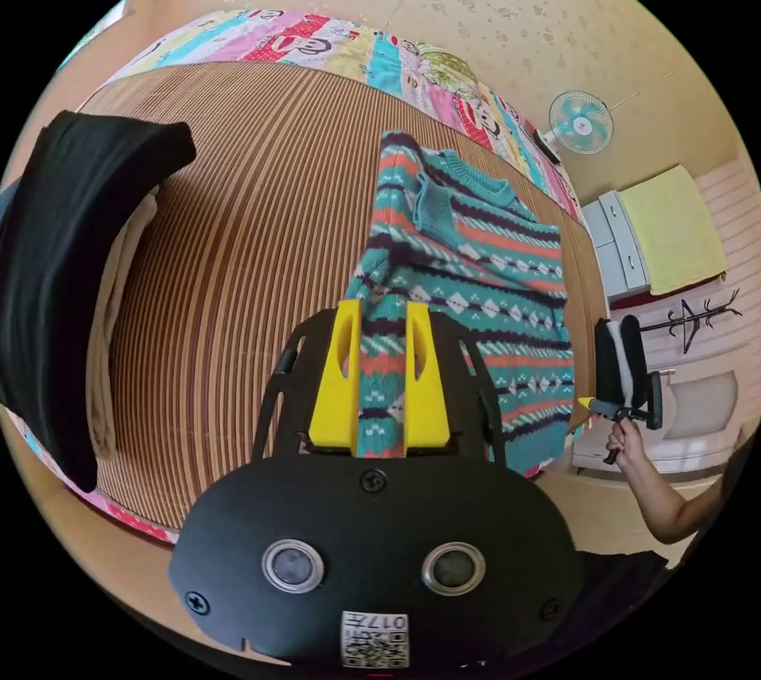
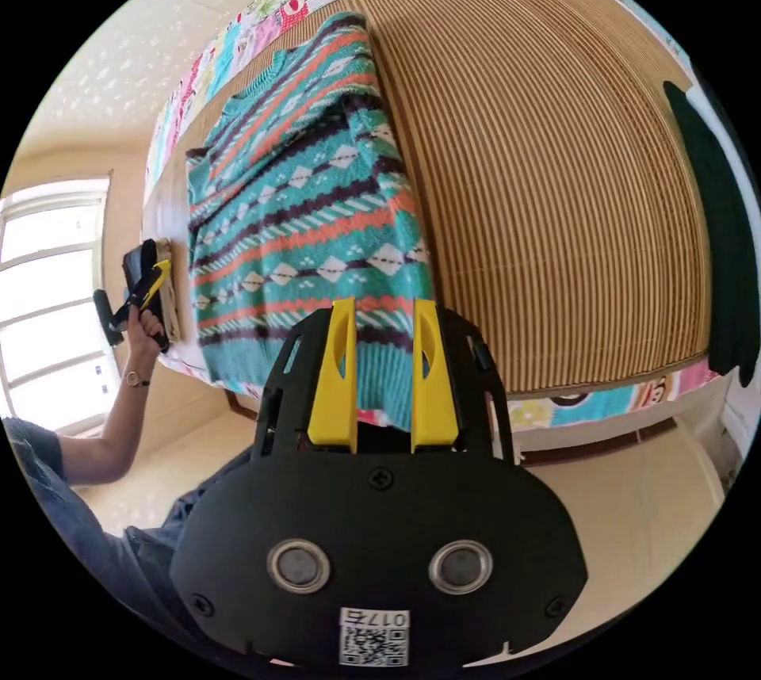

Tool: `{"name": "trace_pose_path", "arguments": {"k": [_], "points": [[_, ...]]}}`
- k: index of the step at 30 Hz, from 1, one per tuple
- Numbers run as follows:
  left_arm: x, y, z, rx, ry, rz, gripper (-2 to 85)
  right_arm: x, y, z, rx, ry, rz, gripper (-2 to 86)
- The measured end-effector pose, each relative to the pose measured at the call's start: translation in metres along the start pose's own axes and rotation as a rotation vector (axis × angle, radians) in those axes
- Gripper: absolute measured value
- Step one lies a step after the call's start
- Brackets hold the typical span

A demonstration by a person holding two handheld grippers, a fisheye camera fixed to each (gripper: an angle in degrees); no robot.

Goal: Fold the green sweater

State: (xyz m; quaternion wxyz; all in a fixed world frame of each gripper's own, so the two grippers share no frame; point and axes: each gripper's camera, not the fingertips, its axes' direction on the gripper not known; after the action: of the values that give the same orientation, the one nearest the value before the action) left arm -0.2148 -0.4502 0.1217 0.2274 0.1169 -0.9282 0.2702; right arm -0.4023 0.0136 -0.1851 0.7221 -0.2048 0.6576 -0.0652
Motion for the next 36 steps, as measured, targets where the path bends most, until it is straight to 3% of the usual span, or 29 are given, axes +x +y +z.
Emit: {"name": "trace_pose_path", "arguments": {"k": [3,7,12,14,18,21,22,23,24,26,29,32,34,36], "points": [[-0.032,0.073,-0.018,-0.113,0.048,-0.039,8.4,0.016,0.017,0.034,-0.214,0.074,-0.08,13.8],[-0.05,0.134,-0.02,-0.306,0.092,-0.075,12.9,0.025,0.027,0.048,-0.27,0.046,-0.117,13.7],[-0.046,0.126,0.013,-0.469,0.14,-0.017,5.0,0.036,0.008,0.054,-0.311,0.099,-0.104,6.4],[-0.044,0.106,0.017,-0.571,0.15,0.053,4.4,0.036,0.005,0.049,-0.342,-0.075,-0.161,3.7],[-0.039,0.103,-0.017,-0.659,0.129,0.249,3.8,0.052,0.04,0.026,-0.397,-0.112,-0.14,2.3],[-0.057,0.126,-0.049,-0.805,0.382,0.181,3.3,0.093,0.109,0.013,-0.465,-0.415,0.105,2.0],[-0.071,0.139,-0.063,-0.805,0.615,0.062,3.1,0.103,0.127,0.012,-0.467,-0.522,0.167,1.9],[-0.087,0.151,-0.077,-0.734,0.841,-0.082,3.1,0.122,0.161,0.01,-0.42,-0.777,0.314,1.8],[-0.094,0.154,-0.084,-0.675,0.932,-0.15,3.0,0.136,0.189,0.002,-0.261,-1.019,0.425,1.8],[-0.115,0.147,-0.112,-0.382,1.118,-0.297,3.1,0.147,0.201,-0.011,0.004,-1.221,0.479,1.6],[-0.128,0.103,-0.108,-0.063,1.2,-0.377,3.2,0.142,0.151,-0.023,0.283,-1.25,0.313,1.5],[-0.12,0.035,-0.062,0.137,1.183,-0.425,3.3,0.129,0.066,-0.008,0.457,-1.269,0.202,1.4],[-0.117,-0.005,-0.03,0.231,1.151,-0.478,3.4,0.126,0.016,0.009,0.517,-1.298,0.14,1.4],[-0.116,-0.043,0.002,0.263,1.11,-0.522,3.5,0.139,-0.029,0.038,0.573,-1.319,0.241,1.4]]}}
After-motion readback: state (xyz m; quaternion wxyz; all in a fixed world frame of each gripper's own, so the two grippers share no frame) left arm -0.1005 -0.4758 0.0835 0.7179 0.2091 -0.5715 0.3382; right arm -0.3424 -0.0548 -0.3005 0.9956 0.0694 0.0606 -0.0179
